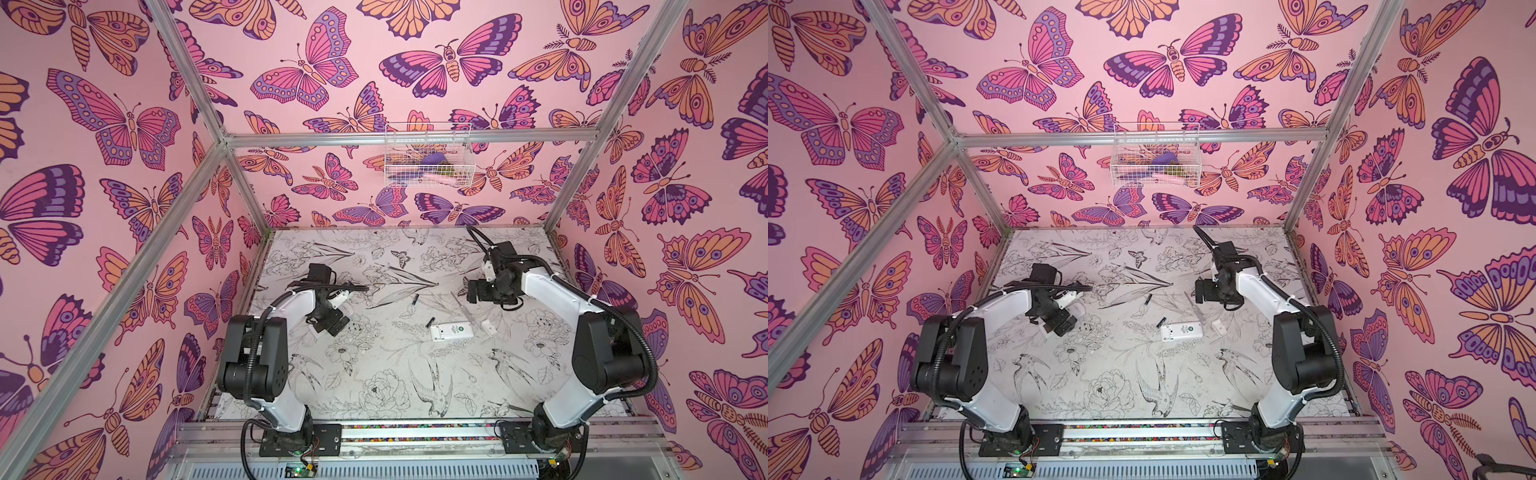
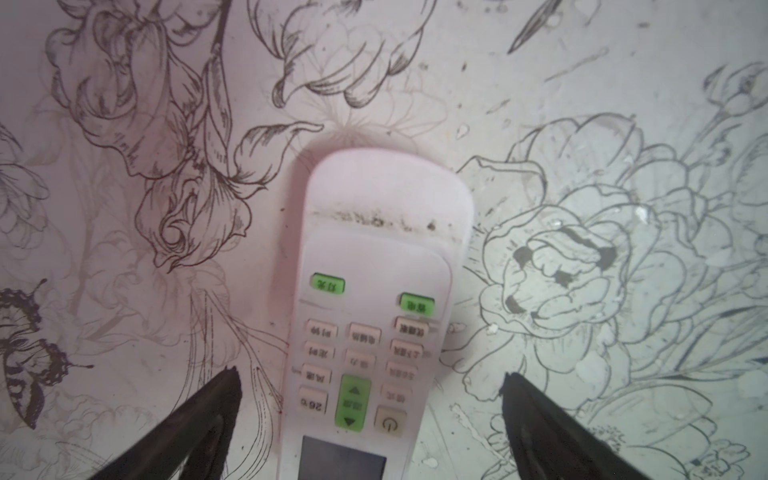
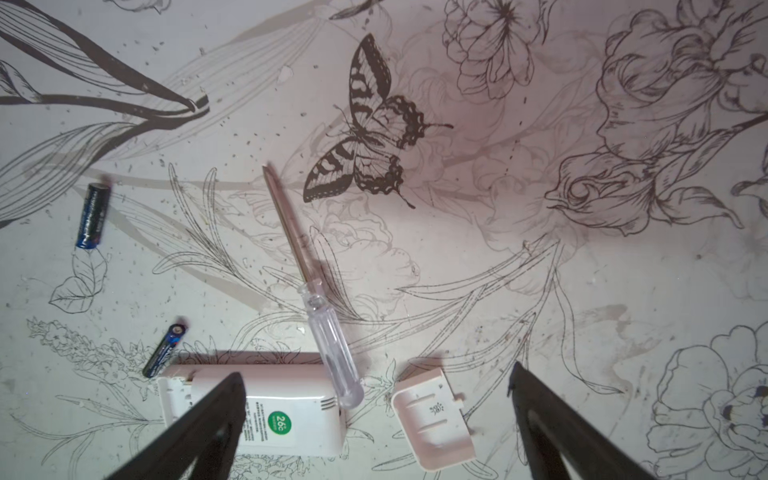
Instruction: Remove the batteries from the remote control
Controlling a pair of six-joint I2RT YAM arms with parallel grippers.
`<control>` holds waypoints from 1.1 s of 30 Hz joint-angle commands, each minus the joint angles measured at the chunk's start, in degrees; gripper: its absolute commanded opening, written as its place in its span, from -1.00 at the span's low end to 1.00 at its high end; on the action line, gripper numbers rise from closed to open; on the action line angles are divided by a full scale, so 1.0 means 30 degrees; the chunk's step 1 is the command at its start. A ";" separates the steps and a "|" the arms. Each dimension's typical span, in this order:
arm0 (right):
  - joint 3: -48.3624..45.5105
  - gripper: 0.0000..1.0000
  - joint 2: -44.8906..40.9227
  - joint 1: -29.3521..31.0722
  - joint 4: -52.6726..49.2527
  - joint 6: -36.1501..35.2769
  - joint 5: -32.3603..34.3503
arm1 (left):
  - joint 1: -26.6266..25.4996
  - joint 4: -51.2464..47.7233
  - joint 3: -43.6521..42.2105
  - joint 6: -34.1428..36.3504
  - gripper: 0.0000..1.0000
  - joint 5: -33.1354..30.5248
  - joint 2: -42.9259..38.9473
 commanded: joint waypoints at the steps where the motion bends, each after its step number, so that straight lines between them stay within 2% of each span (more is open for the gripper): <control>1: -0.0420 1.00 -0.1457 -0.0106 -0.0098 -0.0060 -0.0213 | 0.0695 -0.0784 -0.0636 0.0300 0.99 0.0353 -0.1227; 8: -0.2634 0.98 -0.5666 -0.0122 0.0593 -0.0599 0.0121 | 0.1739 -0.1320 -0.1519 0.1296 0.98 0.1631 -0.1560; 15: -0.4695 0.98 -0.9084 -0.0126 0.1063 -0.0897 0.1229 | 0.1957 -0.1556 -0.1369 0.1851 0.93 0.1715 -0.0295; 22: -0.6253 0.98 -1.1558 -0.0135 0.1970 -0.0975 0.0849 | 0.1938 -0.1384 -0.0699 0.1802 0.77 0.1402 0.0962; 25: -0.6826 0.98 -1.2443 -0.0144 0.2622 -0.1021 0.0611 | 0.1906 -0.1333 -0.0305 0.1434 0.64 0.1332 0.1612; 33: -0.7542 0.99 -1.3690 -0.0136 0.3242 -0.1133 0.0384 | 0.1761 -0.1231 -0.0525 0.1308 0.37 0.1580 0.1460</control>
